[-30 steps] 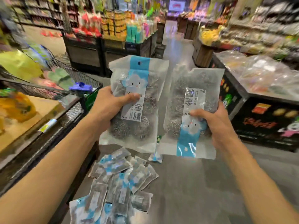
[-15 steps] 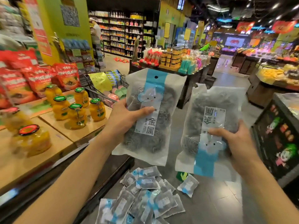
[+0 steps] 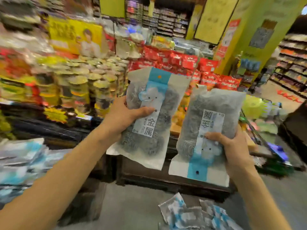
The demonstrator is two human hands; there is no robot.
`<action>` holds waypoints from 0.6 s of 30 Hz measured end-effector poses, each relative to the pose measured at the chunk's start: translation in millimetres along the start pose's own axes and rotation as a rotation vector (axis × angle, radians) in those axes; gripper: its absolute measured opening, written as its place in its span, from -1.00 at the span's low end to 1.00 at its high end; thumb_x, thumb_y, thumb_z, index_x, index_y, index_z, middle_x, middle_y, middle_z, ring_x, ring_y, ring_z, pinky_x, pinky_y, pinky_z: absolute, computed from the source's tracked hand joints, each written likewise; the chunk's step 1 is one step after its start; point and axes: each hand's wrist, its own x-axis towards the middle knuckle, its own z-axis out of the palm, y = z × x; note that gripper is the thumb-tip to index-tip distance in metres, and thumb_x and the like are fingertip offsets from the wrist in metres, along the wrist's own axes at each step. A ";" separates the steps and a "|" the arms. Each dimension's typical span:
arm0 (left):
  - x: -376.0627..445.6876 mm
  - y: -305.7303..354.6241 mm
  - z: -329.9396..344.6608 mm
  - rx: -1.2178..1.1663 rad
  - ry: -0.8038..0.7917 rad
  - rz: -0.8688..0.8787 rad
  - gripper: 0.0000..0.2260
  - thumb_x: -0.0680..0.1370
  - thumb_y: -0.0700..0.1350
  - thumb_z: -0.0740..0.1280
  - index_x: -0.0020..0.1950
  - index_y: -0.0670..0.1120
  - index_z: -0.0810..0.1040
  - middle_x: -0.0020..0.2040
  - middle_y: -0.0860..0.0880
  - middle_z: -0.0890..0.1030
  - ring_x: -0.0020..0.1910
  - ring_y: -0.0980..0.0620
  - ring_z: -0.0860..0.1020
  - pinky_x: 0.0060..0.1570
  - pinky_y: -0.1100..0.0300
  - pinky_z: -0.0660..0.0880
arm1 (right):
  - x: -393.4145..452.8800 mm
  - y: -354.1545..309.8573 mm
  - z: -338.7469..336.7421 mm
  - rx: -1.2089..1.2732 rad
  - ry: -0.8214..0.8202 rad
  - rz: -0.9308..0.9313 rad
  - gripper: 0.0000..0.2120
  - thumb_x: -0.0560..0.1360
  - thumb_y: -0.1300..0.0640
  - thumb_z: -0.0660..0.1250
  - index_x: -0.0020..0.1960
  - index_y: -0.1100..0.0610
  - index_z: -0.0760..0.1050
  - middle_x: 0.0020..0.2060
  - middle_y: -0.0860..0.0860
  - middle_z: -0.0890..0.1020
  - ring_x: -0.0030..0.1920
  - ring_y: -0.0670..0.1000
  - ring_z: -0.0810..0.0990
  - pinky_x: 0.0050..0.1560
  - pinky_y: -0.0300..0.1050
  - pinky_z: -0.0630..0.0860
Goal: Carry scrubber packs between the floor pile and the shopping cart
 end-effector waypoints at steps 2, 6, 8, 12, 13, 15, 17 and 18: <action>-9.0 4.0 -56.6 -0.004 0.134 0.014 -0.71 0.44 -0.22 0.57 0.12 -0.04 0.67 -0.01 -0.01 0.77 -0.04 0.00 0.75 -0.11 0.12 0.69 | 11.0 -2.3 63.8 0.015 -0.125 0.006 -0.41 0.36 0.37 0.52 0.34 0.13 0.48 0.09 0.07 0.74 -0.02 0.14 0.75 -0.18 0.05 0.70; -34.4 7.1 -174.6 0.013 0.418 0.040 -0.68 0.42 -0.23 0.57 0.15 -0.10 0.68 -0.02 -0.01 0.77 -0.05 0.00 0.75 -0.13 0.15 0.67 | 25.5 0.7 200.6 0.008 -0.381 0.022 -0.42 0.36 0.38 0.52 0.33 0.13 0.49 0.08 0.09 0.74 -0.01 0.19 0.75 -0.09 0.15 0.69; -49.9 8.0 -235.1 0.034 0.553 0.046 -0.70 0.41 -0.20 0.59 0.12 -0.06 0.69 -0.02 0.01 0.77 -0.05 0.01 0.75 -0.12 0.14 0.67 | 25.4 3.3 275.3 -0.001 -0.498 0.033 -0.43 0.36 0.37 0.53 0.31 0.10 0.50 0.08 0.06 0.75 0.02 0.18 0.75 0.00 0.21 0.68; -85.2 5.8 -344.5 0.042 0.800 0.035 -0.74 0.41 -0.13 0.59 0.07 0.01 0.70 -0.03 0.06 0.77 -0.05 0.06 0.74 -0.05 0.08 0.68 | 9.7 8.7 417.7 -0.001 -0.716 0.046 -0.45 0.36 0.39 0.52 0.27 0.07 0.50 0.03 0.03 0.76 -0.02 0.13 0.75 -0.10 0.07 0.69; -94.5 5.0 -368.0 0.043 0.850 0.030 -0.73 0.42 -0.12 0.59 0.09 0.02 0.69 -0.02 0.08 0.77 -0.04 0.07 0.74 -0.03 0.08 0.67 | 3.5 11.5 449.0 0.006 -0.767 0.052 -0.46 0.35 0.40 0.51 0.26 0.08 0.50 0.02 0.03 0.76 -0.03 0.13 0.75 -0.14 0.05 0.68; -111.6 2.5 -407.9 0.029 0.951 0.029 -0.71 0.43 -0.11 0.59 0.13 0.01 0.69 0.00 0.09 0.77 -0.01 0.07 0.74 0.00 0.08 0.64 | -8.1 17.5 505.0 -0.006 -0.860 0.063 -0.45 0.34 0.41 0.51 0.26 0.09 0.51 0.02 0.04 0.76 -0.02 0.14 0.75 -0.15 0.05 0.67; -124.3 -1.9 -439.2 -0.002 1.061 0.032 -0.68 0.42 -0.12 0.59 0.15 -0.02 0.68 -0.02 0.07 0.77 -0.03 0.06 0.74 -0.03 0.08 0.65 | -15.4 23.2 553.0 -0.027 -0.953 0.071 -0.44 0.33 0.39 0.52 0.28 0.10 0.52 0.04 0.05 0.75 0.01 0.15 0.75 -0.09 0.09 0.69; -129.3 -4.3 -451.8 -0.012 1.109 0.032 -0.69 0.41 -0.12 0.59 0.13 -0.02 0.68 -0.05 0.09 0.77 -0.05 0.07 0.74 -0.07 0.11 0.66 | -17.4 26.5 574.3 -0.038 -0.994 0.072 -0.42 0.33 0.37 0.54 0.29 0.10 0.52 0.06 0.05 0.75 0.03 0.15 0.74 -0.04 0.13 0.69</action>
